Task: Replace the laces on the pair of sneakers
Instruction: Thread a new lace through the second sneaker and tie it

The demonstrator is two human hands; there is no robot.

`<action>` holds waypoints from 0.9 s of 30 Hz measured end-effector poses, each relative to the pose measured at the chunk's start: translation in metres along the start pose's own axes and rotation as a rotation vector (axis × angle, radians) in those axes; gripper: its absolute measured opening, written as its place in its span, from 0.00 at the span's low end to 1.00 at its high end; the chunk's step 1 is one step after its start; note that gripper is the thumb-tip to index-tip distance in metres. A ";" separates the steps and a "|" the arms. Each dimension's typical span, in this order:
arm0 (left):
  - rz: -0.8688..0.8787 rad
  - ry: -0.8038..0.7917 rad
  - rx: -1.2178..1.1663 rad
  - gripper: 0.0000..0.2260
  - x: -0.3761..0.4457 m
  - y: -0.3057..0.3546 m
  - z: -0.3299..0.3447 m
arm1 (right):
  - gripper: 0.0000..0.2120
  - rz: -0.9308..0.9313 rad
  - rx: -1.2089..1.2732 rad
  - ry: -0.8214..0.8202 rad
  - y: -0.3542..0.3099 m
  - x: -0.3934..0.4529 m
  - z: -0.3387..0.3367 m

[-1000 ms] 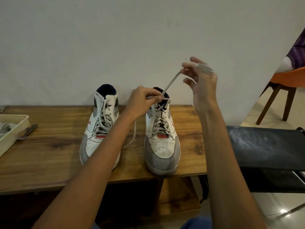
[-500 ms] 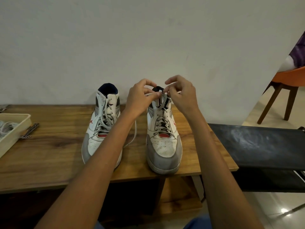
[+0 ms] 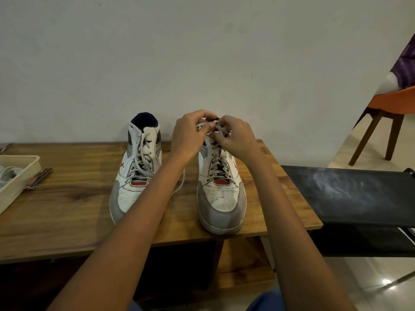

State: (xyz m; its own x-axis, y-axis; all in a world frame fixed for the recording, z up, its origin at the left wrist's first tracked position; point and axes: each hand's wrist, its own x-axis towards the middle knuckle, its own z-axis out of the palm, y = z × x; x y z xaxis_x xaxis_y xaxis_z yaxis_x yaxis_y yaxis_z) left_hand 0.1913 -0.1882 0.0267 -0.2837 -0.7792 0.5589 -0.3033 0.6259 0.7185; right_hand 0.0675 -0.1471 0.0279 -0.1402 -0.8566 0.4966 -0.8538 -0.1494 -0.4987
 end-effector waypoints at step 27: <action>-0.134 -0.004 0.061 0.06 -0.003 -0.007 0.010 | 0.22 0.592 0.037 0.601 0.037 -0.021 -0.085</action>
State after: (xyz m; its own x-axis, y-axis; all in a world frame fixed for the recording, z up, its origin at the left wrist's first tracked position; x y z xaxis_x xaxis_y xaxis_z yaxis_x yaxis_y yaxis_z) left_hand 0.1857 -0.1896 0.0158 -0.2408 -0.8559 0.4578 -0.3934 0.5172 0.7601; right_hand -0.0042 -0.0925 0.0596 -0.8110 -0.3921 0.4342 -0.5401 0.2163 -0.8133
